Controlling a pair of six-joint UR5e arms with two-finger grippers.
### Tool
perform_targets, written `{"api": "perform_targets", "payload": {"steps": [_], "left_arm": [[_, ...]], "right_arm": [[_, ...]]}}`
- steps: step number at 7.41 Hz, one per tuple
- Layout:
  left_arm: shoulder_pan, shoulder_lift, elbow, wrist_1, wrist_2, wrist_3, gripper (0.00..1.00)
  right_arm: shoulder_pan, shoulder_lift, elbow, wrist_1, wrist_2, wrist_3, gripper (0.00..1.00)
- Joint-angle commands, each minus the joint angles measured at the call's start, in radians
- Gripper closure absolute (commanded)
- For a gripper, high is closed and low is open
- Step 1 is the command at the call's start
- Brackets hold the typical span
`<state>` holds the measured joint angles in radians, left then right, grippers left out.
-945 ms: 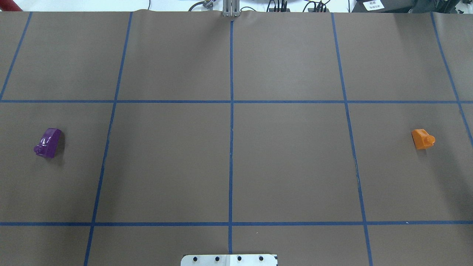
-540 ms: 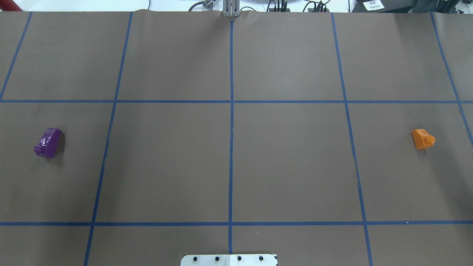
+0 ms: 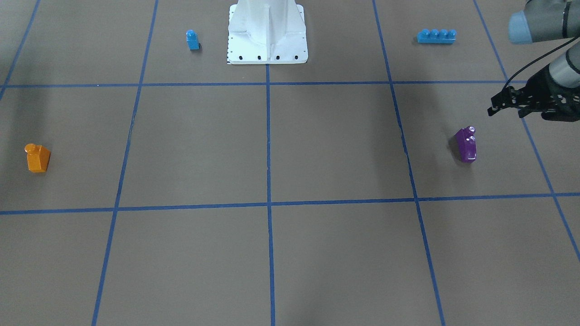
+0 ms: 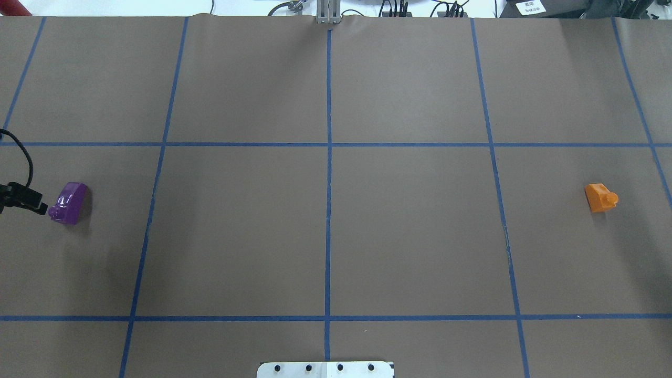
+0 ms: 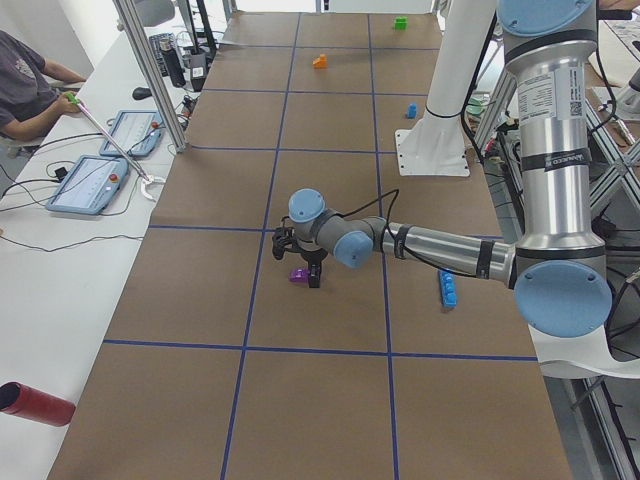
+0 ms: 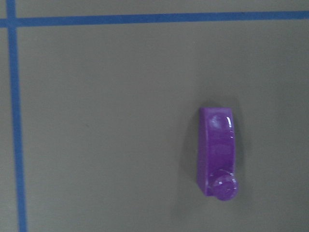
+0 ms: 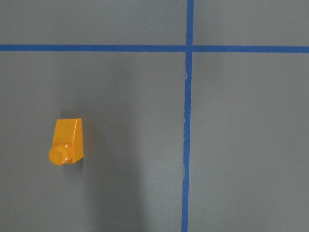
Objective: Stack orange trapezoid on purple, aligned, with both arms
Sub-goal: 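Lower the left gripper onto the purple trapezoid block and grasp it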
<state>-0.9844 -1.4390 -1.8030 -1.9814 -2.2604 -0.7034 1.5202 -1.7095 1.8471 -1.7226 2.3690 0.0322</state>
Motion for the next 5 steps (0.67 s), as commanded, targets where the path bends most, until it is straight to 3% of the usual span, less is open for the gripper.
{"api": "perform_targets", "payload": {"steps": [1,3,4,5], "left_arm": [[0.085,-0.047,0.048,-0.027,0.07,-0.053,0.0],[0.105,-0.089,0.115,-0.033,0.074,-0.038,0.02],[0.105,-0.09,0.137,-0.063,0.073,-0.038,0.11],[0.105,-0.092,0.143,-0.065,0.073,-0.038,0.38]], "right_arm": [[0.0,-0.013,-0.005,0.0,0.029,-0.002,0.0],[0.0,-0.013,-0.005,0.0,0.029,-0.005,0.0],[0.0,-0.012,-0.003,0.0,0.029,-0.005,0.0],[0.0,-0.012,-0.003,0.0,0.029,-0.005,0.0]]}}
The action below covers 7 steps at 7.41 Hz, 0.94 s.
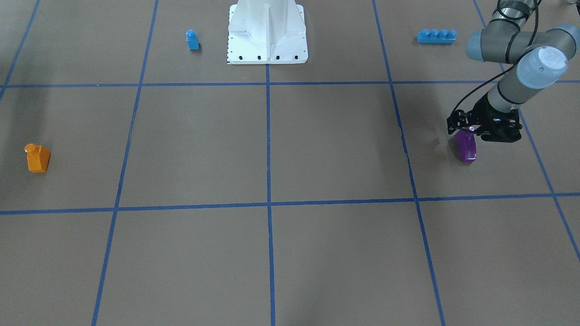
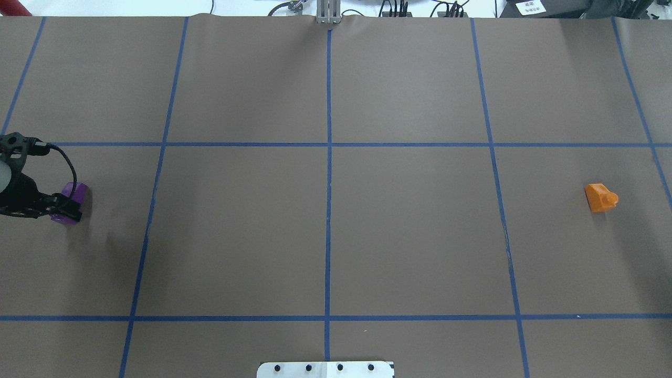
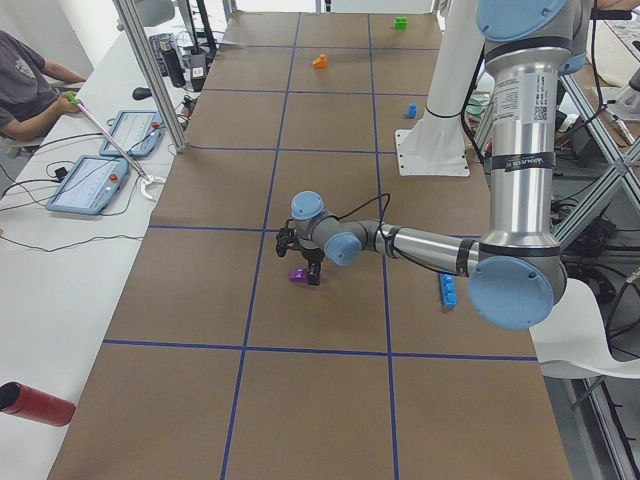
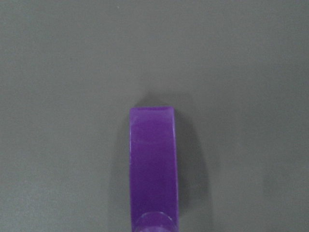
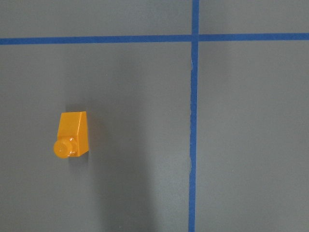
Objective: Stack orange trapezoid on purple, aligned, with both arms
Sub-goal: 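Lower the left gripper onto the purple trapezoid block and grasp it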
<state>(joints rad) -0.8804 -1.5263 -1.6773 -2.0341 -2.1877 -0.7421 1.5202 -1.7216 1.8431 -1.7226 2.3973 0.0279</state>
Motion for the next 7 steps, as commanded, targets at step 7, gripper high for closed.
{"api": "perform_targets", "payload": {"steps": [7], "left_arm": [[0.128,-0.288,-0.159,0.286,0.003,-0.236,1.0]], "right_arm": [[-0.006,0.004,0.002,0.003,-0.001,-0.002,0.0]]}}
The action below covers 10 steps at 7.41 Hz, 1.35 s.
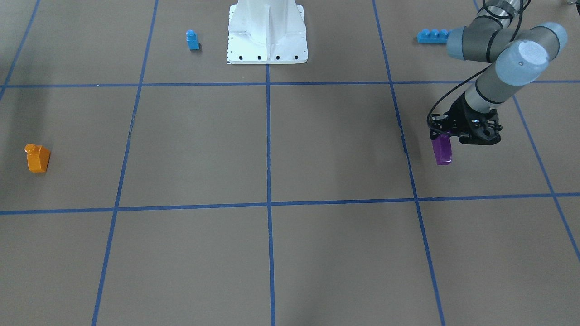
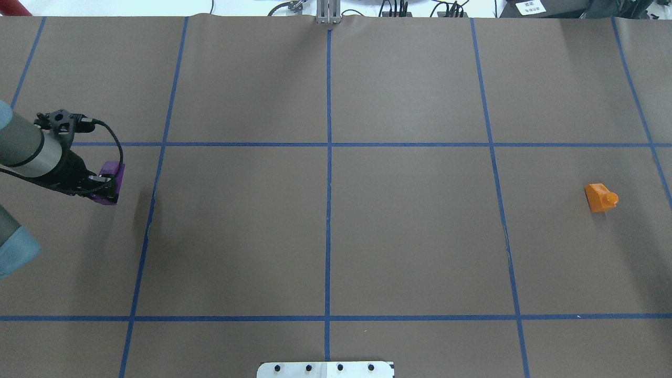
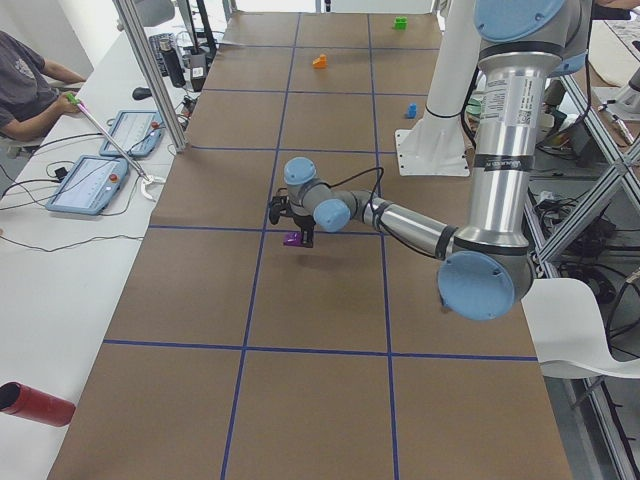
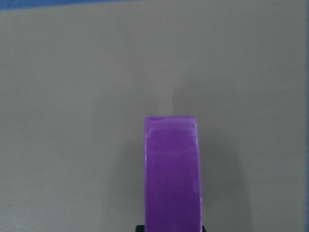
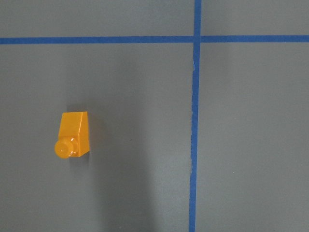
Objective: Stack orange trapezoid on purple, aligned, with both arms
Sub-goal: 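Carry the purple block with the left gripper to the table center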
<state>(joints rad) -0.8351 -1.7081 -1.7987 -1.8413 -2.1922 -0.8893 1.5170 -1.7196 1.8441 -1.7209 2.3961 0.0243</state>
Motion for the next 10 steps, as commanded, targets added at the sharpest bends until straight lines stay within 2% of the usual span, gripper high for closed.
{"api": "perform_targets", "payload": {"steps": [1,2,3,4,5,6,10], "left_arm": [[0.169,-0.202,-0.036,0.124,0.014,-0.179,1.0],[0.267,-0.316,-0.025,0.178,0.113,-0.245,1.0],[0.334,-0.464,0.016,0.309,0.18,-0.253,1.0],[0.346,-0.623,0.129,0.394,0.187,-0.257,1.0],[0.359,-0.747,0.291,0.386,0.186,-0.304,1.0],[0.364,-0.807,0.386,0.345,0.199,-0.316,1.0],[0.364,-0.803,0.426,0.295,0.222,-0.307,1.0]], "right_arm": [[-0.004,0.003,0.004,0.0,0.001,0.008,0.0],[-0.008,0.011,0.004,0.0,0.001,0.008,0.0],[-0.012,0.015,0.006,0.0,0.001,0.006,0.0],[-0.017,0.015,0.007,0.0,0.003,0.008,0.0],[-0.017,0.015,0.007,0.0,0.017,0.008,0.0],[-0.017,0.015,0.007,0.0,0.03,0.006,0.0],[-0.018,0.002,0.001,0.066,0.029,0.006,0.0]]}}
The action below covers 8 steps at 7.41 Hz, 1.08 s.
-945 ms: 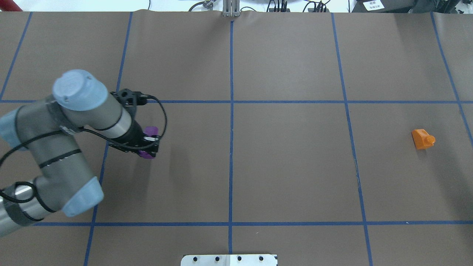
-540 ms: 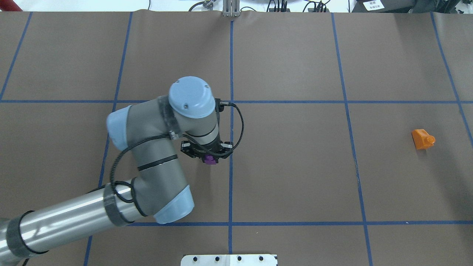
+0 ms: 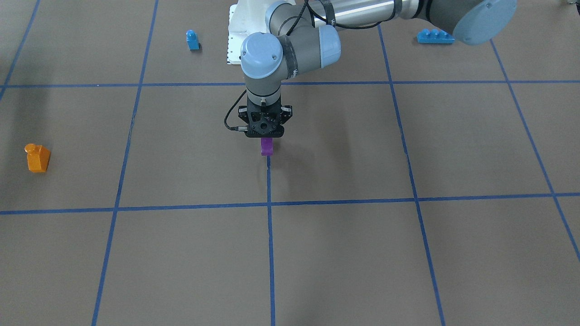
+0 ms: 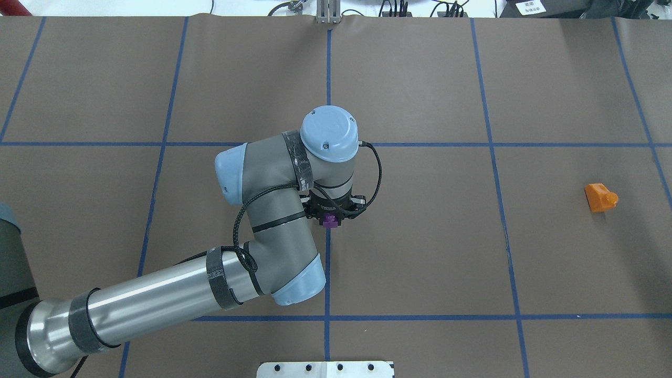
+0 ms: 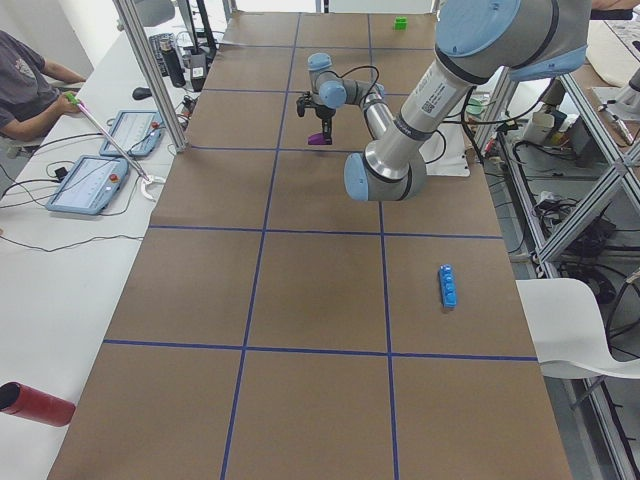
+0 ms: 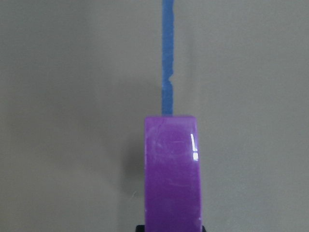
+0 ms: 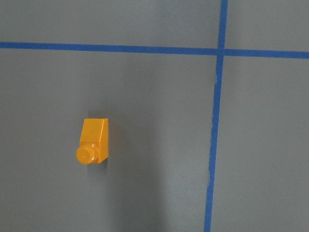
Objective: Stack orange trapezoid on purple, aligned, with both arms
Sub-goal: 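Carry the purple block with the left gripper to the table center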
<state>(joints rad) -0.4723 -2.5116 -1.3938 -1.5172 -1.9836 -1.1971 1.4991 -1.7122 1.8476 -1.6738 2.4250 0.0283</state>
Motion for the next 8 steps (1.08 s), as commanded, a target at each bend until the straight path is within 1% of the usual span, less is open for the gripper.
{"api": "perform_targets", "payload": {"steps": [1,8], "left_arm": [[0.006,-0.001,0.051,-0.082,0.014,-0.012,1.0],[0.012,0.004,0.067,-0.087,0.016,-0.01,1.0]], "right_arm": [[-0.002,-0.006,-0.004,0.019,0.0,0.002,0.0],[-0.014,-0.006,-0.007,0.019,-0.009,0.004,0.0]]}}
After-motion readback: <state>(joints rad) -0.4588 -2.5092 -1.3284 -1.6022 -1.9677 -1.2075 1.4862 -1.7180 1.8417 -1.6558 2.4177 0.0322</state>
